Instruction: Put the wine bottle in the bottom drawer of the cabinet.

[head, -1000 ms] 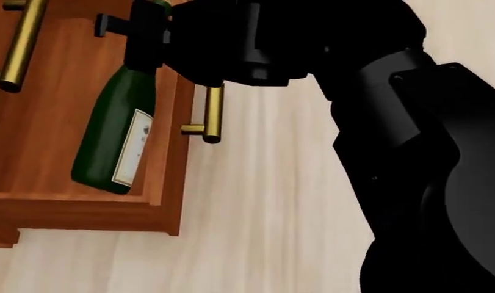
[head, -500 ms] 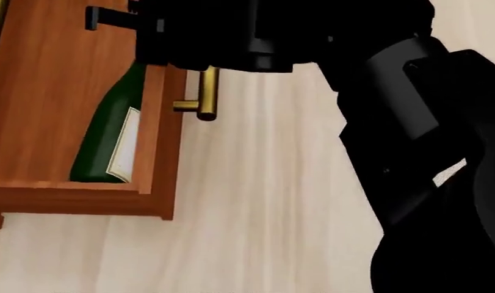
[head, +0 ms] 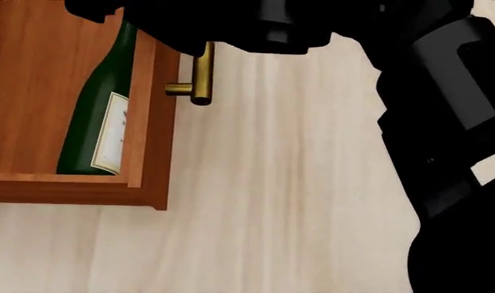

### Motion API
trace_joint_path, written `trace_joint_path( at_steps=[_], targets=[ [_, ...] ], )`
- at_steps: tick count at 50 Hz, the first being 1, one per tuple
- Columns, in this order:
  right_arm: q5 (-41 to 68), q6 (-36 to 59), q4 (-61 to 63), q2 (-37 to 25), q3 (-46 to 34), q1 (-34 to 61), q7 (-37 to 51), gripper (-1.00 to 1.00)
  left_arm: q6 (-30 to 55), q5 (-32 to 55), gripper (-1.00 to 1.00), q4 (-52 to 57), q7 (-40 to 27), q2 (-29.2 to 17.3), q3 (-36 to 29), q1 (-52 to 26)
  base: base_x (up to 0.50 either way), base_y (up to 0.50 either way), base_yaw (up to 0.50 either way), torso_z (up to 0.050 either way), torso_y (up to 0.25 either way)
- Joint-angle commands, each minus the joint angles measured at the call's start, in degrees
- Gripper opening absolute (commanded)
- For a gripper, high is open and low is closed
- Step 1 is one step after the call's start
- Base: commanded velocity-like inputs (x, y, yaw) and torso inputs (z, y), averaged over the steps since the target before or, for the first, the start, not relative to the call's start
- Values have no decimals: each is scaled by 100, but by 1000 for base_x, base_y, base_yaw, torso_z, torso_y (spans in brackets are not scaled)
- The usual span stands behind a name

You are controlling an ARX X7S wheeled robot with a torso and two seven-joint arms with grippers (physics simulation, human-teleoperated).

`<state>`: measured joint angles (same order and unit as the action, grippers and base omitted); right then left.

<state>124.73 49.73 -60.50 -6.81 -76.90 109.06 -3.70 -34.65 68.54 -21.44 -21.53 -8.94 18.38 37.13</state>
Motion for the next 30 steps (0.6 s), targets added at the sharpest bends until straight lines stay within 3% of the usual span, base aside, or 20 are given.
trace_joint_path(
  at_steps=[1,30],
  targets=[
    [-995,-57,-73,681,-1601,-702,692,100,-30,19,100,52,23,30,12,13,0,13,18,0,-16],
    [-918,-183,-159,680,-1592,2070,284,100,68,3,100,-76,101,-69,-39,-108,3,7,7,0,-6]
  ],
)
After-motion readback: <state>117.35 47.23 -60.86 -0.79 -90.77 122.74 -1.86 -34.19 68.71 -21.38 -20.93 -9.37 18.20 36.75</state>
